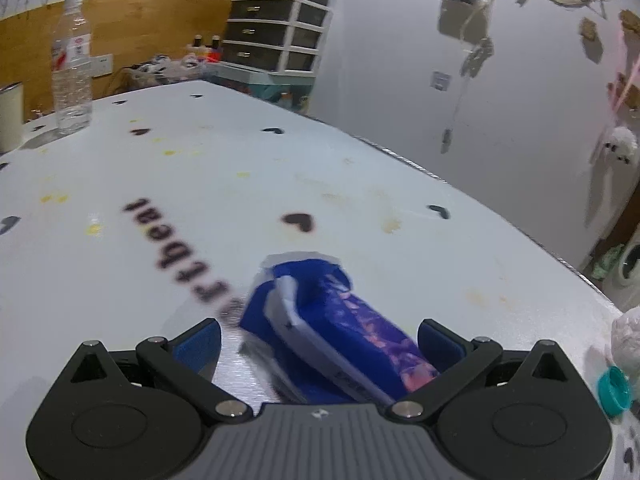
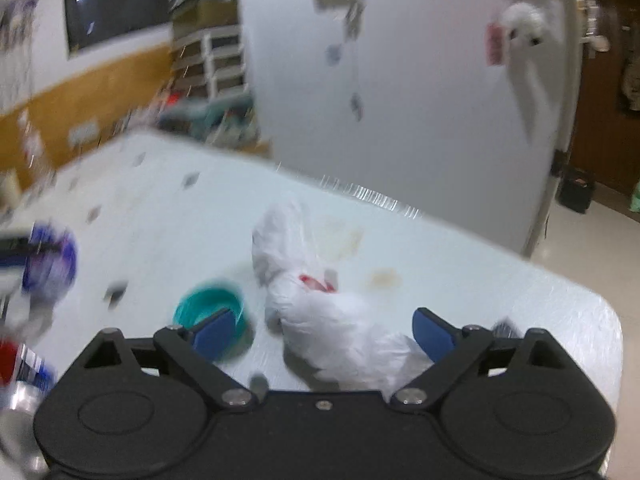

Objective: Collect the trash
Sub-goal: 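Grasp the white plastic bag with the right tool, then grasp the blue-purple snack bag with the left tool while right holds bag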

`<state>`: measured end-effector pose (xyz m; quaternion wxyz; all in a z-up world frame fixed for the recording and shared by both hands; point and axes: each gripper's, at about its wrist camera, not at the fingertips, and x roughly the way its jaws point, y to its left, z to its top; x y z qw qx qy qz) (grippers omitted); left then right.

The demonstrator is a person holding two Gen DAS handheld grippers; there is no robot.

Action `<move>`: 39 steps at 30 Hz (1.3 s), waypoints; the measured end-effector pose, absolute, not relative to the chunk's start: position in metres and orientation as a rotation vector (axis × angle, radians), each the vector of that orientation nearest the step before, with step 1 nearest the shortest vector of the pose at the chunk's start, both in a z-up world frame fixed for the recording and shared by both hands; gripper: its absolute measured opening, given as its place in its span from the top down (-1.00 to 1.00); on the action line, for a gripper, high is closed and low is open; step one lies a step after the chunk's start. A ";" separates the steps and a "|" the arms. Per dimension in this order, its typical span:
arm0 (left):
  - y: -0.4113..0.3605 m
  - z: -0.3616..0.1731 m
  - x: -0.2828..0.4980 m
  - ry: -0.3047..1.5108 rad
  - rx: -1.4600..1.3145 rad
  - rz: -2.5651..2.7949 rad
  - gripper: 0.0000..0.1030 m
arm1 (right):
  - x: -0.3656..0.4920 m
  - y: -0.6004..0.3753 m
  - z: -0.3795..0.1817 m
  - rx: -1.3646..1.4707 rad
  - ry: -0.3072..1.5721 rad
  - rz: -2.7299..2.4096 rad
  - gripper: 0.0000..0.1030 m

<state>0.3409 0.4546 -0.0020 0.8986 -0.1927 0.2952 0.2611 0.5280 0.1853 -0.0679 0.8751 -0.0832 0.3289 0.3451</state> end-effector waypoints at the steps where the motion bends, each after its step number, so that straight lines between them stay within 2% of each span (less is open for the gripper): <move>1: 0.453 -0.002 0.342 0.600 -0.407 0.506 -1.00 | 0.521 0.186 -0.069 -0.195 0.716 0.728 -0.78; 5: 0.437 -0.003 0.348 0.569 -0.382 0.319 -0.95 | 0.497 0.180 -0.068 -0.171 0.766 0.802 -0.76; 7: 0.424 -0.001 0.352 0.566 -0.319 0.259 -0.87 | 0.489 0.177 -0.063 -0.158 0.769 0.820 -0.76; 13: 0.400 0.002 0.363 0.606 -0.261 0.202 -0.87 | 0.481 0.168 -0.044 -0.103 0.705 0.782 -0.76; 18: 0.405 0.002 0.363 0.655 -0.386 0.292 -0.88 | 0.497 0.170 -0.034 -0.079 0.647 0.680 -0.76; 22: 0.420 0.003 0.359 0.689 -0.580 0.267 -0.89 | 0.512 0.180 -0.040 -0.082 0.678 0.648 -0.72; 26: 0.418 0.005 0.360 0.712 -0.552 0.261 -0.89 | 0.516 0.198 -0.054 -0.107 0.739 0.654 -0.57; 28: 0.412 0.005 0.364 0.724 -0.523 0.250 -0.89 | 0.515 0.205 -0.061 -0.137 0.765 0.627 -0.34; 29: 0.409 0.005 0.366 0.725 -0.522 0.231 -0.88 | 0.514 0.208 -0.063 -0.153 0.765 0.603 -0.10; 39: 0.398 0.001 0.373 0.696 -0.577 0.170 -0.89 | 0.490 0.235 -0.041 -0.197 0.637 0.652 -0.04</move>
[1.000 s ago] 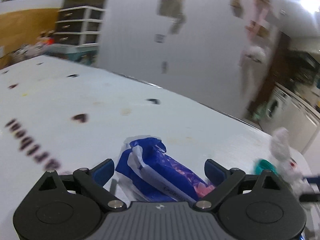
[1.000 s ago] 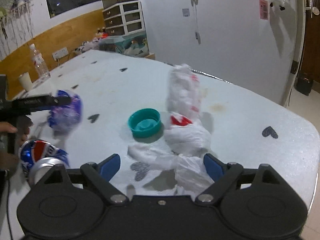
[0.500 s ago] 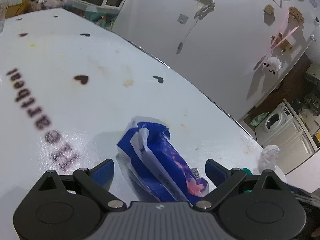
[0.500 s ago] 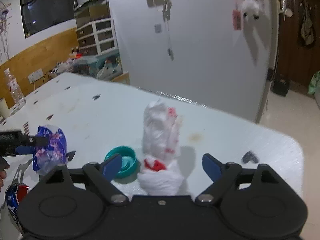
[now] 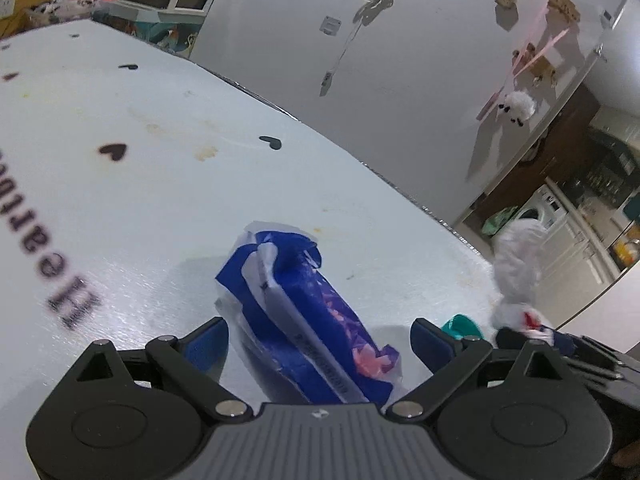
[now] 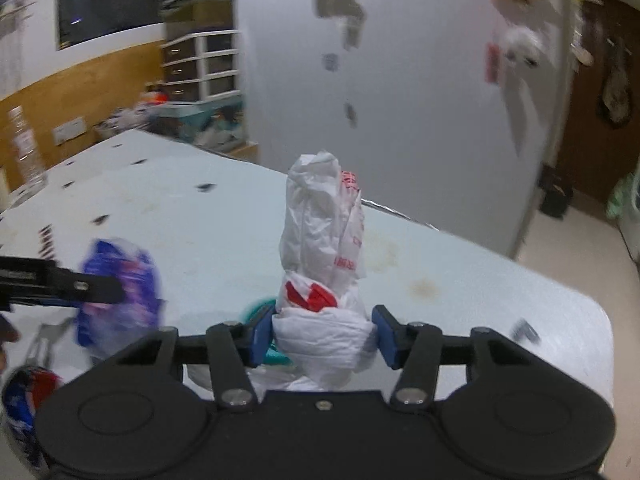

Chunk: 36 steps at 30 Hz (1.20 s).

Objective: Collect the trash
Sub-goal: 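Grasp the blue-purple snack bag with the left tool while right holds bag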

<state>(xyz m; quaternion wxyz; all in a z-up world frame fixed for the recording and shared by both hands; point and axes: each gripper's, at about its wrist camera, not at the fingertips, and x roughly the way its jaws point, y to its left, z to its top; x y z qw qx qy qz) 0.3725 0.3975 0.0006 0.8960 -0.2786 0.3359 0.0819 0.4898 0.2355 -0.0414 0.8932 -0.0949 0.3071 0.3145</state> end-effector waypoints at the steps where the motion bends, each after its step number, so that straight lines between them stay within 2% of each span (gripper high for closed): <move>1: 0.397 0.000 0.372 0.692 -0.589 0.164 -0.89 | 0.488 0.242 -0.039 -0.220 0.633 0.666 -0.04; 12: 0.396 -0.003 0.371 0.662 -0.598 0.128 -0.86 | 0.449 0.312 -0.052 -0.587 0.682 0.821 -0.03; 15: 0.394 -0.004 0.372 0.655 -0.569 0.123 -0.65 | 0.443 0.314 -0.050 -0.549 0.728 0.904 -0.03; 21: 0.396 -0.006 0.371 0.649 -0.568 0.108 -0.43 | 0.441 0.305 -0.044 -0.481 0.762 0.942 -0.02; 24: 0.395 -0.008 0.371 0.645 -0.567 0.090 -0.20 | 0.443 0.304 -0.044 -0.466 0.767 0.939 -0.02; 28: 0.397 -0.009 0.372 0.646 -0.576 0.097 0.01 | 0.445 0.305 -0.044 -0.463 0.762 0.904 -0.02; 32: 0.393 -0.009 0.373 0.650 -0.543 0.097 0.13 | 0.451 0.299 -0.045 -0.437 0.763 0.843 -0.01; 34: 0.391 -0.009 0.375 0.658 -0.529 0.087 0.35 | 0.453 0.294 -0.044 -0.415 0.765 0.838 -0.01; 36: 0.388 -0.006 0.375 0.657 -0.510 0.093 0.48 | 0.453 0.290 -0.044 -0.414 0.755 0.822 -0.01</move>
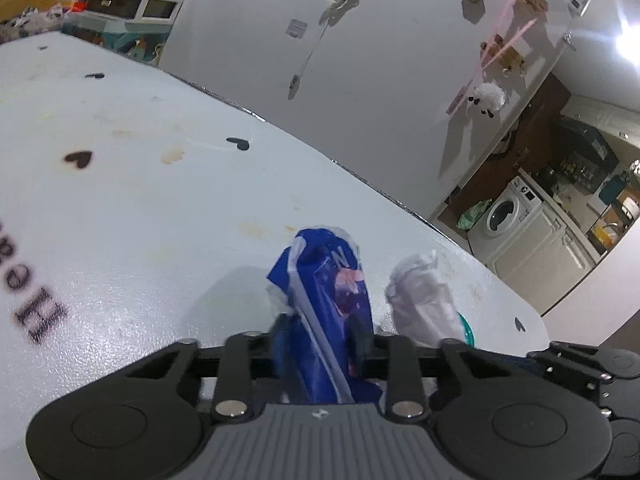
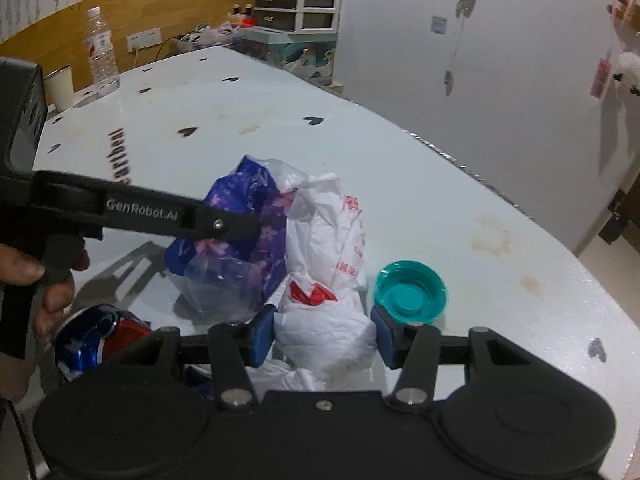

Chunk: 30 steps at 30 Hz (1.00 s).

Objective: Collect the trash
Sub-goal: 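Grasp the blue-purple snack bag with the left tool while right holds bag, then carry the blue snack bag and white plastic bag over the bin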

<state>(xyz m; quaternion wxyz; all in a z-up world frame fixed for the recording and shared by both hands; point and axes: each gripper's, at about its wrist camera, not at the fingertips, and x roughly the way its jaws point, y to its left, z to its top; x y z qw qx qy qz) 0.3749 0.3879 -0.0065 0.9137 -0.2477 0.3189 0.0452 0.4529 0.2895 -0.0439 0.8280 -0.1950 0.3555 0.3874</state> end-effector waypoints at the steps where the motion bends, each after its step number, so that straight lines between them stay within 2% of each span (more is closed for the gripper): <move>1: 0.387 -0.004 0.374 0.650 -0.499 0.100 0.55 | 0.454 0.287 -0.043 -0.408 0.753 0.818 -0.01; 3: 0.384 0.006 0.371 0.625 -0.475 0.110 0.70 | 0.454 0.282 -0.039 -0.392 0.742 0.803 -0.01; 15: 0.326 0.058 0.357 0.530 -0.213 0.122 0.70 | 0.442 0.219 0.002 -0.275 0.618 0.697 -0.01; 30: 0.226 0.062 0.364 0.525 -0.140 0.057 0.70 | 0.423 0.106 0.021 -0.188 0.571 0.544 -0.01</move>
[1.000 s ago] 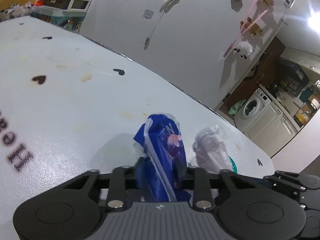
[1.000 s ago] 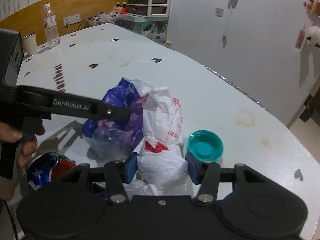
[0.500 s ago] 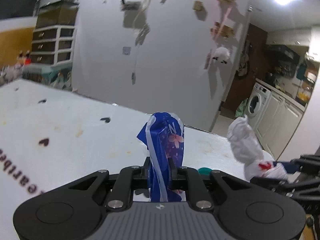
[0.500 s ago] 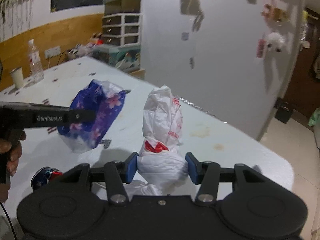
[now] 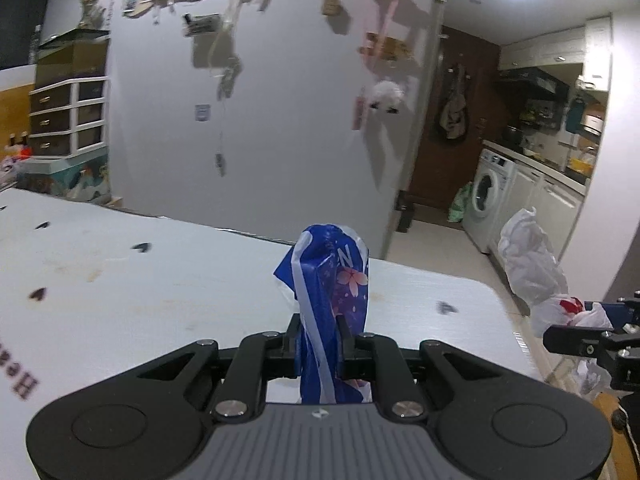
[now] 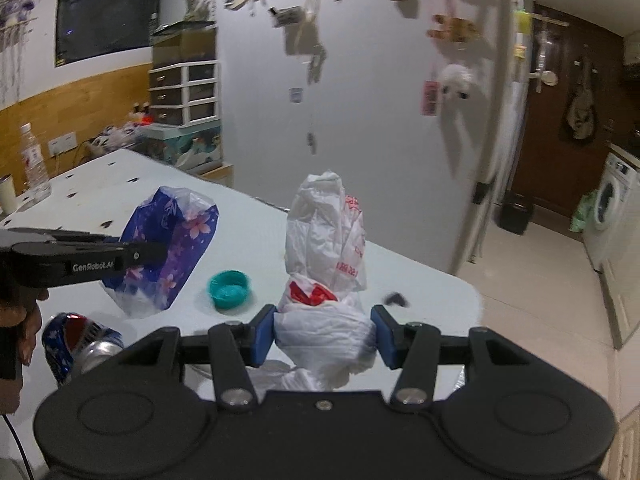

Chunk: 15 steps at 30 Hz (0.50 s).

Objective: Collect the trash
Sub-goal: 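Carry the blue snack bag and white plastic bag over the bin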

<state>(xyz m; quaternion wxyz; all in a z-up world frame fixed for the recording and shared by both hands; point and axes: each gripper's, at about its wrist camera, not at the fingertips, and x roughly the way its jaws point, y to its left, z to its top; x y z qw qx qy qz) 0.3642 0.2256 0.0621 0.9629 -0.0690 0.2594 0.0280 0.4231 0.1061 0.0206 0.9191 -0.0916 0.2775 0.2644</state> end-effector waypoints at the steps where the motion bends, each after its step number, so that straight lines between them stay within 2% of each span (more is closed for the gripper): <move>1: 0.217 0.063 0.365 0.527 -0.133 0.046 0.70 | 0.422 0.097 0.021 -0.185 0.569 0.532 -0.01; 15: 0.077 0.056 0.350 0.561 -0.080 -0.123 0.70 | 0.384 -0.038 0.020 -0.139 0.576 0.348 -0.01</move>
